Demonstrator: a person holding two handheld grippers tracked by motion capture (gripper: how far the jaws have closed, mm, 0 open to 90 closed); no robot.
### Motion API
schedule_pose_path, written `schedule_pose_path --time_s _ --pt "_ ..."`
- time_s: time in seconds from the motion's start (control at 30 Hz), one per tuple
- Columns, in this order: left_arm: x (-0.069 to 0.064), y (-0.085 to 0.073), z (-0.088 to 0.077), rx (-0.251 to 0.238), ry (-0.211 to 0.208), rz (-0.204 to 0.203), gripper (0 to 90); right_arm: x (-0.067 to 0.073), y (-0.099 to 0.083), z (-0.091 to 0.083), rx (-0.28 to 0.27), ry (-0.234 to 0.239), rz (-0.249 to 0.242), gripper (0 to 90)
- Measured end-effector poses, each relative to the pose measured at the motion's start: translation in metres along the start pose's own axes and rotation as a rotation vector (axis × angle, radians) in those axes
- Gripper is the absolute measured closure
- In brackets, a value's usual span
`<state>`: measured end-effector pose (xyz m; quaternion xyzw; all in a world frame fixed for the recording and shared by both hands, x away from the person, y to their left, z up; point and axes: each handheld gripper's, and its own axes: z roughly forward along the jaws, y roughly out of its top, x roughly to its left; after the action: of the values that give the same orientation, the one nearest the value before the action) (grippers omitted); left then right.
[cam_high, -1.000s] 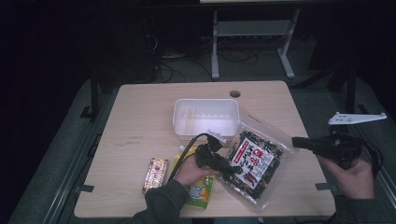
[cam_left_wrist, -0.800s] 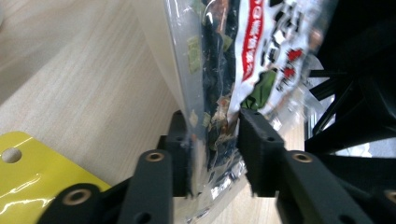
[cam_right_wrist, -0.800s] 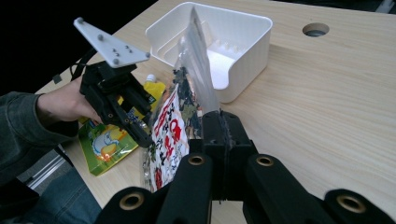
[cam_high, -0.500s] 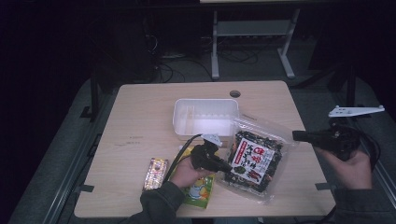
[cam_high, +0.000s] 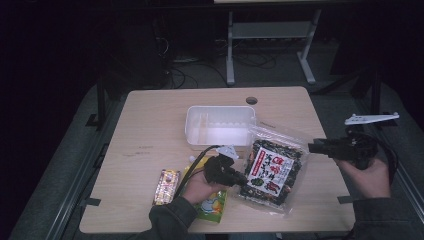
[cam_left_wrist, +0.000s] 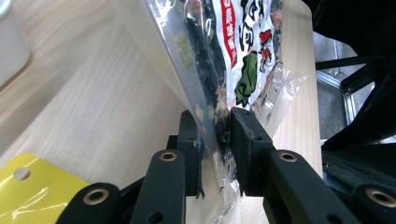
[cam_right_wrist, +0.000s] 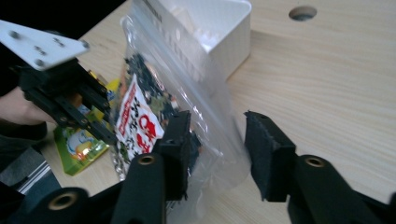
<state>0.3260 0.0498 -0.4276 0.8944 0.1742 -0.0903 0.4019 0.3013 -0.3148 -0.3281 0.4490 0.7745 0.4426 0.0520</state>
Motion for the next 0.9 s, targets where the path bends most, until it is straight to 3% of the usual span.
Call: schedule_pose_path --time_s 0.3,0.4,0.47,0.53,0.57,0.73,0.83,0.9 --pt "-0.001 0.0 0.001 -0.008 0.017 0.015 74.2 -0.02 -0.01 0.023 0.053 0.042 0.045 48.1" --pt "-0.002 0.0 0.0 -0.008 0.019 0.018 74.2 -0.023 -0.015 0.031 0.072 0.08 0.055 46.6" --pt "-0.001 0.0 0.0 -0.008 0.018 0.018 74.1 -0.021 -0.018 0.039 0.088 0.138 0.048 46.0" --pt "-0.002 0.0 0.0 -0.009 0.018 0.017 74.1 -0.02 -0.018 0.041 0.093 0.151 0.043 46.0" --pt "-0.002 0.0 0.0 -0.01 0.019 0.018 74.1 -0.018 -0.018 0.046 0.097 0.185 0.039 45.8" --pt "-0.003 0.0 0.0 -0.006 0.02 0.026 74.1 -0.015 -0.016 0.055 0.13 0.251 0.034 41.6" --pt "-0.003 0.0 0.0 -0.008 0.017 0.027 74.1 -0.015 -0.014 0.057 0.121 0.278 0.036 47.9" --pt "-0.004 0.0 0.0 -0.011 0.016 0.028 74.1 -0.013 -0.013 0.056 0.121 0.278 0.025 62.2"
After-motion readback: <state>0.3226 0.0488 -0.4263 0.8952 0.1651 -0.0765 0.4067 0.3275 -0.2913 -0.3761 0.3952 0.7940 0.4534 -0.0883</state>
